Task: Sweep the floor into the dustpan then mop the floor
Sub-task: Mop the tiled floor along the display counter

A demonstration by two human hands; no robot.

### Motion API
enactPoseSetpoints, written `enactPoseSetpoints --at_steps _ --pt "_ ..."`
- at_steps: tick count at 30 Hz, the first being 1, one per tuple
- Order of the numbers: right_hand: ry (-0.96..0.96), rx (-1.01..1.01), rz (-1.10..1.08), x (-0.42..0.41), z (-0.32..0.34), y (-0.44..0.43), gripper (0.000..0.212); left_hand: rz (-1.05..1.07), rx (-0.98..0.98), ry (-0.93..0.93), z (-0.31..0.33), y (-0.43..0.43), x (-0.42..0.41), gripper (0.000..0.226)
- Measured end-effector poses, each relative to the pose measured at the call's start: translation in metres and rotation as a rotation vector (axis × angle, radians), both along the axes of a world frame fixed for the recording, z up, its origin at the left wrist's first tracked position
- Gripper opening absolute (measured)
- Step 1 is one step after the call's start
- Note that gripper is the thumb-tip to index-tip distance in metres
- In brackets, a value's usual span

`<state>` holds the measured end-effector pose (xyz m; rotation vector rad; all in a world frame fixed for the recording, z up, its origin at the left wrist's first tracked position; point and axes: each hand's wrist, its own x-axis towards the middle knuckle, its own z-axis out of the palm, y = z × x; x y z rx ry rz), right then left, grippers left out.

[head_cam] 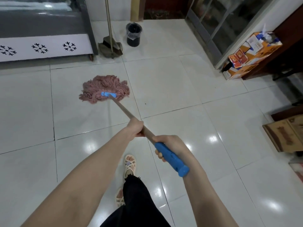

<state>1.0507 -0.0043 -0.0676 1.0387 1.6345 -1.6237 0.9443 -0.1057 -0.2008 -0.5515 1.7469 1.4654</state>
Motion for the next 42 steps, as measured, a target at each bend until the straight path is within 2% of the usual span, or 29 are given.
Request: enactPoseSetpoints --at_steps 7,16,21,27,32,39,42 --pt "0.012 0.112 -0.123 0.077 0.025 0.047 0.017 -0.097 0.129 -0.047 0.016 0.077 0.071 0.031" --pt "0.000 0.169 -0.258 0.156 0.040 0.125 0.013 -0.209 0.175 -0.064 0.036 0.179 0.149 0.029" --pt "0.004 0.137 -0.230 0.185 0.036 0.162 0.014 -0.154 0.161 -0.071 0.038 0.208 0.181 0.020" --pt "0.033 0.049 -0.092 0.198 0.032 0.173 0.015 -0.013 0.104 -0.046 0.042 0.193 0.200 0.012" --pt "0.047 -0.002 0.081 0.199 0.034 0.160 0.015 0.107 0.032 -0.020 0.043 0.158 0.215 0.027" --pt "0.059 -0.081 0.254 0.184 0.037 0.132 0.014 0.239 -0.013 0.009 0.051 0.108 0.226 0.037" --pt "0.059 -0.088 0.323 0.175 0.032 0.117 0.012 0.290 -0.037 0.008 0.050 0.089 0.223 0.034"
